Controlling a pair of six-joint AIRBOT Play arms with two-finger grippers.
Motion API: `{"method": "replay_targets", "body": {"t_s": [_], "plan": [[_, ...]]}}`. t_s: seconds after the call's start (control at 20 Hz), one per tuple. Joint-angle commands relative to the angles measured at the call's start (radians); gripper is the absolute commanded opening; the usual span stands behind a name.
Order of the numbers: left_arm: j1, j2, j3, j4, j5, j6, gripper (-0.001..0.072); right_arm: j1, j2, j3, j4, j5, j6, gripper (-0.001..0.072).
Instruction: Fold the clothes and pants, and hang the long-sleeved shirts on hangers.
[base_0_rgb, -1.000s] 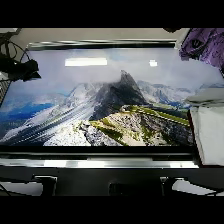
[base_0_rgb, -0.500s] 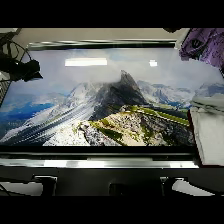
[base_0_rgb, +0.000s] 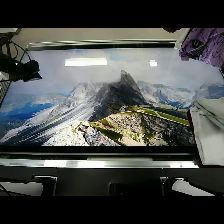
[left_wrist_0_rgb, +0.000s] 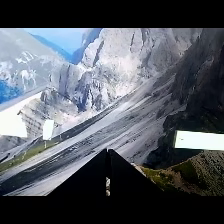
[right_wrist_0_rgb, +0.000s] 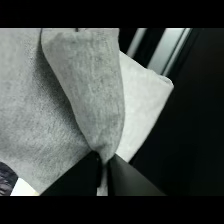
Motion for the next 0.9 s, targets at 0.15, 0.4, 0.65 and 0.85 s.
{"method": "replay_targets", "body": {"t_s": [0.15,0.4,0.65,0.85], "plan": [[0.002,0.000,0.000,0.006,0.001,-0.001,0.0018,0.000,0.035,-0.280,-0.086,0.038,-0.006,0.0031],[0.001,0.000,0.000,0.006,0.000,-0.002,0.0017,0.000,0.047,-0.416,-0.146,0.094,0.036,0.0031],[-0.003,0.000,0.000,0.006,0.000,-0.002,0.0017,0.000,0.047,-0.474,-0.163,0.113,0.069,0.0032],[-0.013,0.000,0.000,0.006,0.000,-0.002,0.0017,0.000,0.047,-0.504,-0.166,0.106,0.079,0.0033]]}}
